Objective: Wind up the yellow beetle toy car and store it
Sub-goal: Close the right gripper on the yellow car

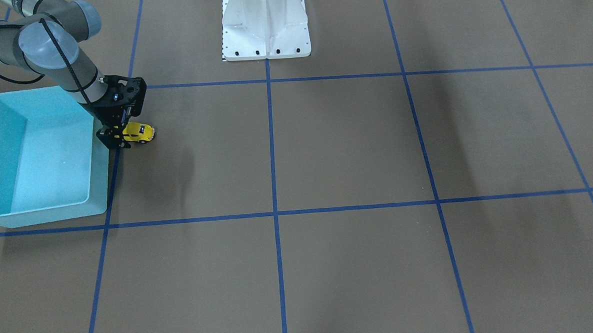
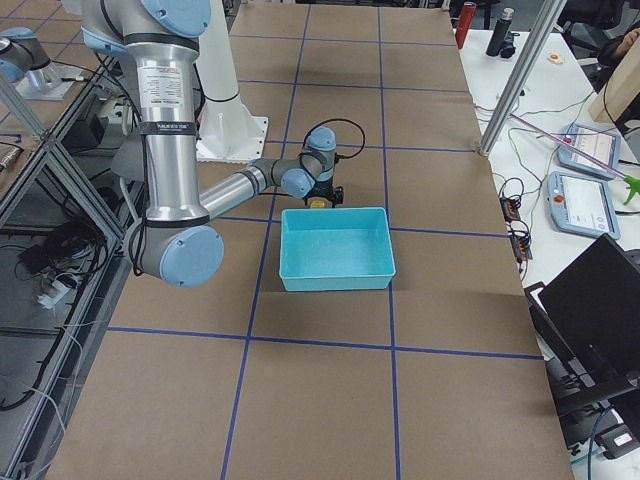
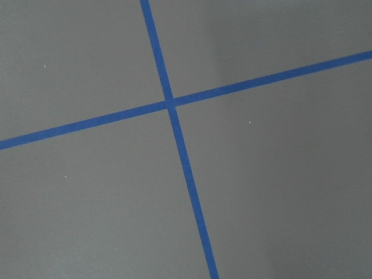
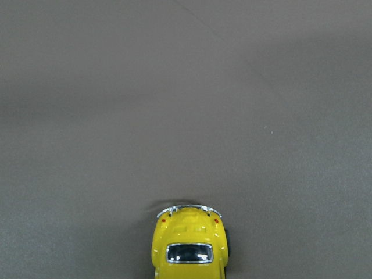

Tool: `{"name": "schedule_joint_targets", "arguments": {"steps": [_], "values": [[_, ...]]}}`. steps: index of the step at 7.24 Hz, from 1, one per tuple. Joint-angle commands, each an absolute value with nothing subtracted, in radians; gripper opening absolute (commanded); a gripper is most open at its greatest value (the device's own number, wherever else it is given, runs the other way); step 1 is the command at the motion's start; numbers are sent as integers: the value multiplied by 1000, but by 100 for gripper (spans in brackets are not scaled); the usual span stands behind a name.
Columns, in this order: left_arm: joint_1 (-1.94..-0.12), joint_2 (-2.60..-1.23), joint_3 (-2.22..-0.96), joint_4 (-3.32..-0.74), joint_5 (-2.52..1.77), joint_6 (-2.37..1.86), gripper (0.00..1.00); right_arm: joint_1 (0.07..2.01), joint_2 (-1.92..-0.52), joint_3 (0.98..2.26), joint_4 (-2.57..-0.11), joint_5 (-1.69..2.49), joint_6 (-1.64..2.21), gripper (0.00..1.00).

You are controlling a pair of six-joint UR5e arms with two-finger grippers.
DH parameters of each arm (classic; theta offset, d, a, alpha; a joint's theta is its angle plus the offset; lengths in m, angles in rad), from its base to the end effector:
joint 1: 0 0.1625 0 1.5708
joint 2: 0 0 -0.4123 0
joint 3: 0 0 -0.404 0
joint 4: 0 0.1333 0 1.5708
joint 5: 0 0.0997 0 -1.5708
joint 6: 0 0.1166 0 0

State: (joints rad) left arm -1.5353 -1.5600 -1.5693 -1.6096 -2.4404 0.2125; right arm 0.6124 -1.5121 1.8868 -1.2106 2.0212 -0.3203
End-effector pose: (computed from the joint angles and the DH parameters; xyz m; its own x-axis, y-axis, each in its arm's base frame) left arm -0.0264 -0.5024 0.6523 0.6220 0.2529 -0.7410 -0.1705 0.9674 0.1870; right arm -0.3981 -0.3805 0.4373 0.0733 -0.9927 0.0954 0.6639 0.1200 0.7381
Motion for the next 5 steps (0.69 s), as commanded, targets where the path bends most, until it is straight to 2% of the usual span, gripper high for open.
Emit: {"name": "schedule_joint_targets", "arguments": {"steps": [1,2,3,4,5], "values": [[-1536,-1559,-1574,-1595,-2439,210,100,597,-1503,1861,-1210,2011,-318,100],[-1536,-1563,-1578,-1545,-2441,209,100,591,-1500,1853,-1210,2006,-314,100],[-1536,-1572,-1597,-1470,-2439,209,100,585,-1500,1853,-1210,2006,-314,88],[-1536,-1574,-1598,-1442,-2438,209,100,583,-1500,1853,-1210,2008,-316,22],[-1537,-1572,-1598,-1443,-2434,209,100,581,-1500,1856,-1210,2011,-318,0]]}}
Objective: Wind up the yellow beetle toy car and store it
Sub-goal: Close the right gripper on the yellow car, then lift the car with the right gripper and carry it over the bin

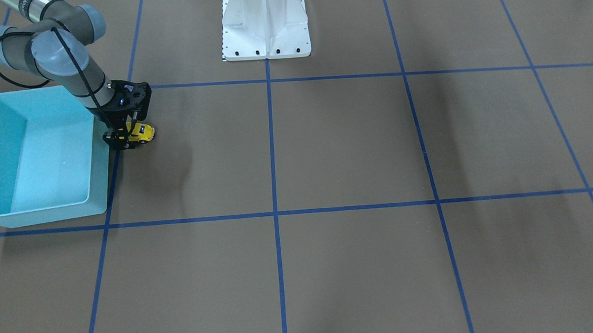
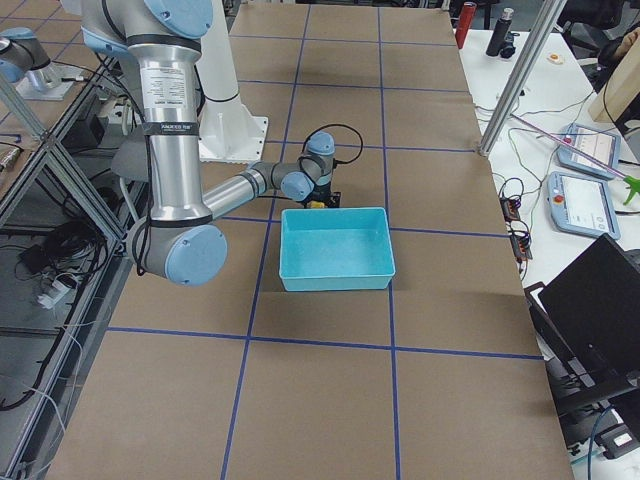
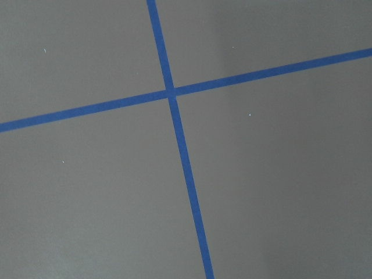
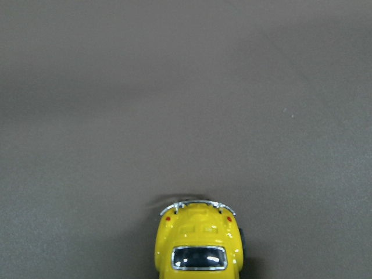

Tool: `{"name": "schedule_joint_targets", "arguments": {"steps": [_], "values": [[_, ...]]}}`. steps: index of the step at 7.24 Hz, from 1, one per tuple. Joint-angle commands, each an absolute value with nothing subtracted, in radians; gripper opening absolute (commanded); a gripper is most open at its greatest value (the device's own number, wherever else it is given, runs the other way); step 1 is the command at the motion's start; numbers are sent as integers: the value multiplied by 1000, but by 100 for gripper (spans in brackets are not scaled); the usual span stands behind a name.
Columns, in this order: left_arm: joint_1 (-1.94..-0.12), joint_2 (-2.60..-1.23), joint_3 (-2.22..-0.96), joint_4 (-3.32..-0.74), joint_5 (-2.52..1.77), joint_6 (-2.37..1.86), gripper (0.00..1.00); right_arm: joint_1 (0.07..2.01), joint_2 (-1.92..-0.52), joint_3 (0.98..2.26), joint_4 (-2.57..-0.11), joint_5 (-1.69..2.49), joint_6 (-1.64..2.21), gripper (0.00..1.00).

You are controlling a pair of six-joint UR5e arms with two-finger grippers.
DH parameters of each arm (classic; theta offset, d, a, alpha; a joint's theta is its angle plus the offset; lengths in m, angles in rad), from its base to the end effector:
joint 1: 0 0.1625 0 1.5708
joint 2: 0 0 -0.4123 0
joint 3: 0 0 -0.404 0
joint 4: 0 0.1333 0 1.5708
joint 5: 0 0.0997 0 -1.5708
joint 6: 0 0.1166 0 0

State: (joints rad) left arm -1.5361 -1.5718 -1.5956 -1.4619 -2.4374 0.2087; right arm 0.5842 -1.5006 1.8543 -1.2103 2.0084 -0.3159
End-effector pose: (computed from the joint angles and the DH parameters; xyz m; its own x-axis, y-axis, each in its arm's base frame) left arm -0.0272 -0.4986 0.6479 0.6280 0.1665 -0.7602 -0.1683 0.9828 0.0762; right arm -0.4145 -0.3747 0.4483 0.0589 -0.9932 0.1009 0.6824 0.1138 0.7221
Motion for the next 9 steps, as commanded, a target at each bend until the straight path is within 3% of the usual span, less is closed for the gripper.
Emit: {"name": "schedule_joint_targets", "arguments": {"steps": [1,3,6,7,9], "values": [[-1539,-1572,-1600,-1442,-2433,207,100,584,-1503,1879,-1213,2023,-319,0],[-1569,-1563,-1611,-1428,-2433,199,100,595,-1499,1987,-1312,2035,-311,0],[-1594,-1557,-1617,-1437,-2430,204,100,771,-1271,2051,-1621,2170,-330,0],[-1595,-1557,-1618,-1434,-2427,203,100,828,-1290,2074,-1623,2209,-409,0],[-1597,-1557,-1618,-1434,-2427,204,100,940,-1491,2164,-1620,2299,-634,0]]}}
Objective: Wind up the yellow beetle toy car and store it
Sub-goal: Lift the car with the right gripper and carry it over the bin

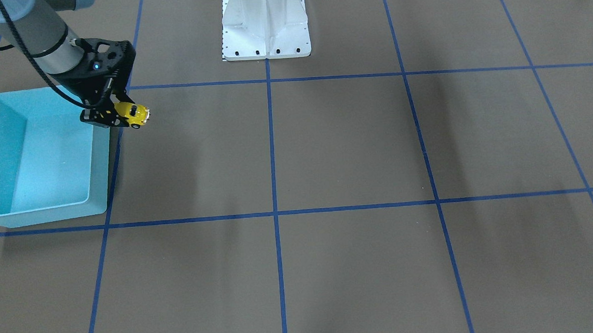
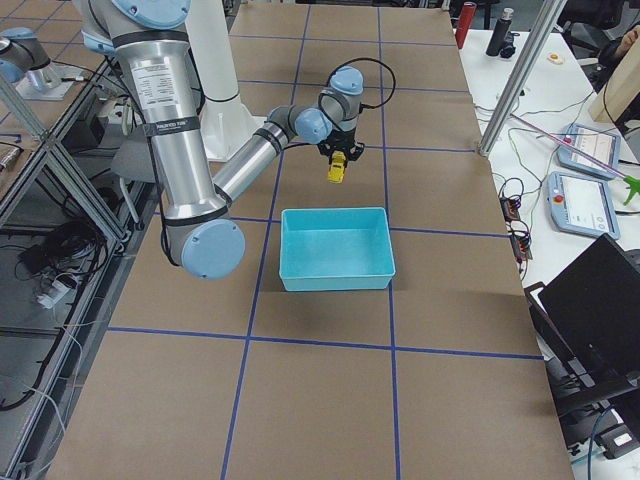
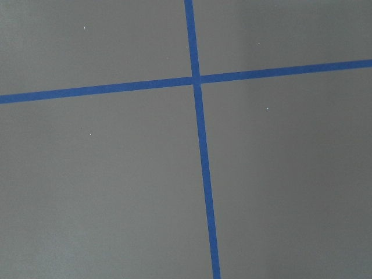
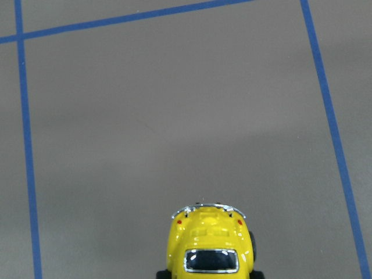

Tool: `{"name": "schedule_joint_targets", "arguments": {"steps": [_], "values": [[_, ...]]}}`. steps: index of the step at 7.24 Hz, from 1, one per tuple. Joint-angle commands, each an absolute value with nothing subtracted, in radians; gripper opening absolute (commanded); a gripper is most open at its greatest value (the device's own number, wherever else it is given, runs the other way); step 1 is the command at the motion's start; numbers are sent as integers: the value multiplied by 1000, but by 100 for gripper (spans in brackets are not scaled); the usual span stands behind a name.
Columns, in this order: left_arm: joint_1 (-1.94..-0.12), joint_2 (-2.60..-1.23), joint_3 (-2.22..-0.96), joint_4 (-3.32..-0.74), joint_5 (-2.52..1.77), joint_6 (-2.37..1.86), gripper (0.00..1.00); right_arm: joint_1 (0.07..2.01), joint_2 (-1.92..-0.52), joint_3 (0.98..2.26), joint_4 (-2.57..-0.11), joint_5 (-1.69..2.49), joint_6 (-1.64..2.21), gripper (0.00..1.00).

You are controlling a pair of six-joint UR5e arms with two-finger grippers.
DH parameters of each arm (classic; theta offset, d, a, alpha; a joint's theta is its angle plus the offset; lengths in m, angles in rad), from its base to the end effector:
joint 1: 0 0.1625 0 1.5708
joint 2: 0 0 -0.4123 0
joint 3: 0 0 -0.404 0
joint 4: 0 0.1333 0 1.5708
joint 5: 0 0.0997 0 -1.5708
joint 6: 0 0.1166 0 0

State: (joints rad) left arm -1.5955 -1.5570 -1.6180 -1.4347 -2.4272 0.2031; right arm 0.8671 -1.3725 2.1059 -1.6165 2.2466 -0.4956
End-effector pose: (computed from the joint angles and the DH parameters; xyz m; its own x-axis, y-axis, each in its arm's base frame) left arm -0.0573 -0.4882 0.6475 0.6446 0.1089 -0.7567 -0.1077 0.9929 0.0512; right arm -0.2879 -0.4326 0.3033 0.0595 -0.9906 0.1233 0.6005 0.1342 0.7882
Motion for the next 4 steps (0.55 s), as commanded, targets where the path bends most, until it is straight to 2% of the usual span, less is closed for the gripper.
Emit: {"name": "schedule_joint_targets", "arguments": {"steps": [1,2,4], "values": [[-1597,-1555,-1618,-1436,-2428,204,100,1012,-1591,2171,-1600,2351,-778,0],[-1598,-1555,-1620,-1436,-2428,204,100,1041,-1641,2140,-1591,2365,-902,0],[-1600,-1537,-1620,-1440,-2430,204,100,1072,-1634,1928,-1466,2358,-1046,0]]}}
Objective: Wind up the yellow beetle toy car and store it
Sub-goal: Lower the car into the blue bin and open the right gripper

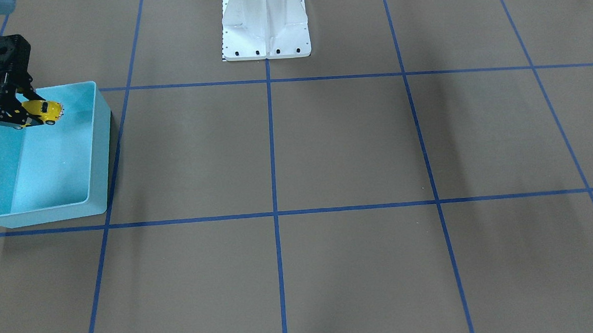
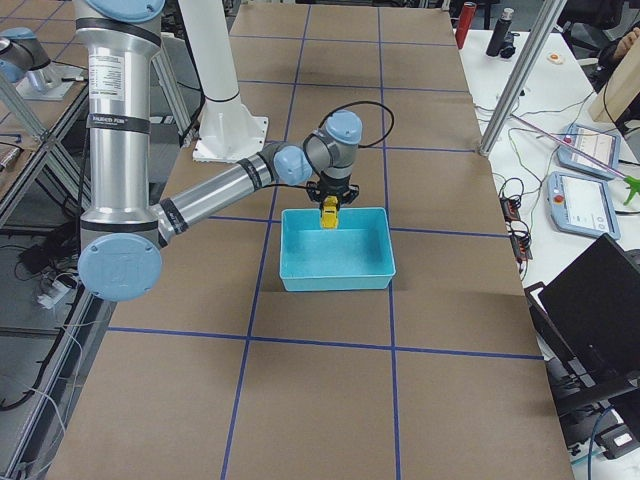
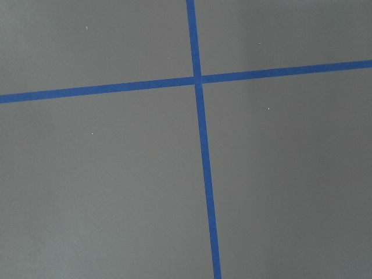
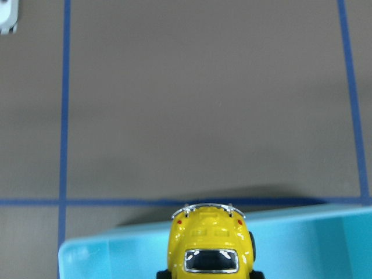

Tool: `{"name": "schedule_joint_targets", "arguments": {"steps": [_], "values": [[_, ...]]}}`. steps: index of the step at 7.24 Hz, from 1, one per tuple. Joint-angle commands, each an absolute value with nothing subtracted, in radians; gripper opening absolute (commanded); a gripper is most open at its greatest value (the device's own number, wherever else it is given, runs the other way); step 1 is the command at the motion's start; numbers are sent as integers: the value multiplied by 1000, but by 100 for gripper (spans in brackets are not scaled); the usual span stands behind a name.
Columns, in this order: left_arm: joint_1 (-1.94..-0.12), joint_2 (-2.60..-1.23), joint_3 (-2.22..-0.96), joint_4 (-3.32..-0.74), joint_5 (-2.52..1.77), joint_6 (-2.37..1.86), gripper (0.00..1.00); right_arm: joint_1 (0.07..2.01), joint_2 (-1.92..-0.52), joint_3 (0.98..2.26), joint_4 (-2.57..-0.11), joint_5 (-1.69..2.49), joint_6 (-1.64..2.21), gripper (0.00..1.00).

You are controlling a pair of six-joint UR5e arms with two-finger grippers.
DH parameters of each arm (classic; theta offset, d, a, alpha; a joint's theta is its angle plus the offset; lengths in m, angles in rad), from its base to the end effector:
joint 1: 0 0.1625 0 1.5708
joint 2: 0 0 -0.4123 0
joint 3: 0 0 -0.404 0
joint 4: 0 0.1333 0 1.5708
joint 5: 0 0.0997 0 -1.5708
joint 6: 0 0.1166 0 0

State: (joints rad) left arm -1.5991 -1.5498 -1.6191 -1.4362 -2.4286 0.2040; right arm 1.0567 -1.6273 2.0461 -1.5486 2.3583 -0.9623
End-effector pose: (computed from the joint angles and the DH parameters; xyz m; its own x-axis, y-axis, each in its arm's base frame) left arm -0.0588 -0.4847 0.6502 0.6437 0.1039 -0.7582 -0.1044 0.9934 0.0475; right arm -0.1875 -0.4351 0.4417 -0.0987 -0.9950 0.0161 0.6363 -0.0507 0.7698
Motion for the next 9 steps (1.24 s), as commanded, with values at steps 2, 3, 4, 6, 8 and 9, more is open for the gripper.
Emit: {"name": "schedule_joint_targets", "arguments": {"steps": [2,3,4,6,8,9], "values": [[-1606,-1537,-1621,-1440,-2430,204,100,1023,-1588,1775,-1334,2324,-1040,0],[-1608,-1537,-1623,-1440,-2430,204,100,1002,-1586,1761,-1330,2312,-1040,0],[-1608,-1537,-1629,-1440,-2431,204,100,987,-1592,1752,-1330,2304,-1040,0],[-1608,-1536,-1650,-1440,-2430,206,100,965,-1586,1749,-1330,2304,-1037,0],[-1608,-1534,-1654,-1436,-2428,206,100,953,-1588,1747,-1328,2304,-1011,100],[-1608,-1528,-1654,-1434,-2428,206,100,953,-1589,1749,-1328,2306,-1009,100]]}}
